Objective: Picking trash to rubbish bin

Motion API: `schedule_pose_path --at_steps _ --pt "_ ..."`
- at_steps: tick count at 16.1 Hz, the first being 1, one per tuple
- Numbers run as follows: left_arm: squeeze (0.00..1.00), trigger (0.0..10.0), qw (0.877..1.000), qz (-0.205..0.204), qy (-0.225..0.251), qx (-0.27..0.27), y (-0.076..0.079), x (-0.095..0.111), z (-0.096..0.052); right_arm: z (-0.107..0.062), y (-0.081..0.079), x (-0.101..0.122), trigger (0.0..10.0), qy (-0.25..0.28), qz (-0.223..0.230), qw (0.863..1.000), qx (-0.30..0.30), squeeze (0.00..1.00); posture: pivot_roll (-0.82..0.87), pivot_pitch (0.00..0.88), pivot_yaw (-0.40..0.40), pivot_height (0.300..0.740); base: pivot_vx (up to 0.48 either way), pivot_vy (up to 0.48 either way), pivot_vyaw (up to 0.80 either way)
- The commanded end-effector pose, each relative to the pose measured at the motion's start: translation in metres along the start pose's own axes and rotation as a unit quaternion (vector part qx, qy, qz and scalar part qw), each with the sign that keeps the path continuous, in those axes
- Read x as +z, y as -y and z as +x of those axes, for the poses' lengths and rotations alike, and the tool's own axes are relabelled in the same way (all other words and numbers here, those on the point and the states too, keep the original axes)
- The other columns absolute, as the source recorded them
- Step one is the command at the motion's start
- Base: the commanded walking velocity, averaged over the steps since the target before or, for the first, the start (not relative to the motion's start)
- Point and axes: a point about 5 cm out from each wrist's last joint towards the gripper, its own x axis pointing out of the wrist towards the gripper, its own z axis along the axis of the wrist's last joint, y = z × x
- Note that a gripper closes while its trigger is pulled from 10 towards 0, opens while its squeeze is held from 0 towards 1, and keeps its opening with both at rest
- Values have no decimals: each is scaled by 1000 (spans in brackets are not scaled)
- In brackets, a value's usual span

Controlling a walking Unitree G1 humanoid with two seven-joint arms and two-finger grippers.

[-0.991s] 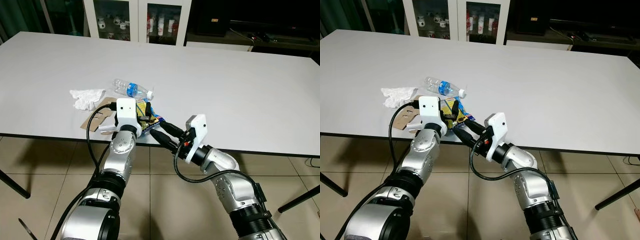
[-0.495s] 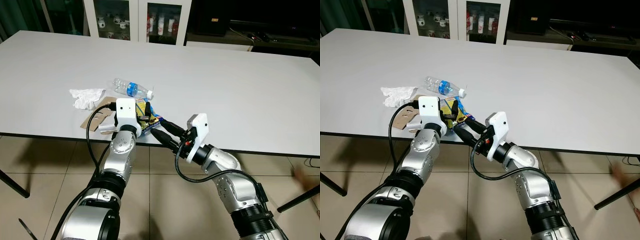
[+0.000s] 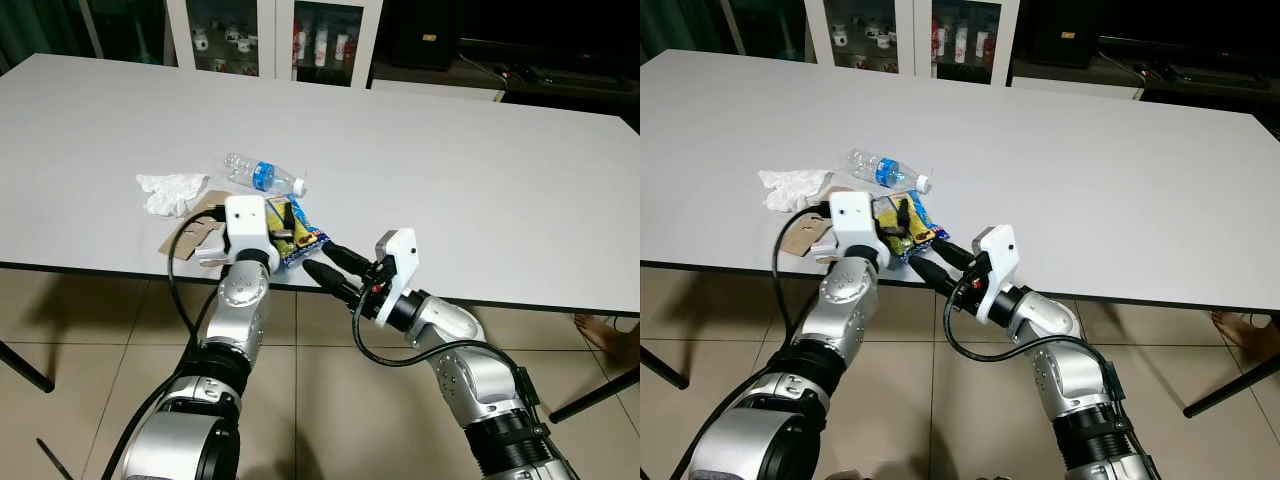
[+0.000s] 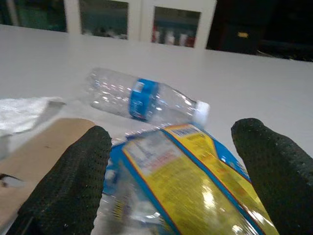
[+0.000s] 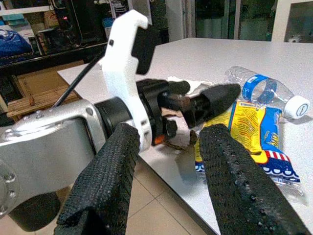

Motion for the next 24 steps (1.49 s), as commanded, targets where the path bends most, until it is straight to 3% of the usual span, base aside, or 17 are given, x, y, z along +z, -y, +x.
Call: schedule_pose_path --at_steps 1,13,17,21,24 --pt "0 10000 1000 -7 18 8 2 12 4 -3 1 5 10000 6 -2 1000 4 0 -16 10 -88 740 0 0 0" --pt "0 10000 999 -10 8 36 -5 9 4 0 1 7 10000 9 -4 1000 13 0 -12 0 -90 740 0 0 0" --pt "0 10000 999 -29 -1 45 -8 9 6 2 0 7 10000 9 -4 1000 18 0 -10 0 -96 740 0 0 0" --pt "0 10000 999 -12 -16 -25 3 9 11 -2 0 8 10000 6 -6 1000 19 0 -23 0 -103 740 0 0 0" --pt "0 10000 999 -12 -27 -25 7 9 14 -6 -2 7 10000 1 -6 1000 21 0 -41 11 -118 740 0 0 0"
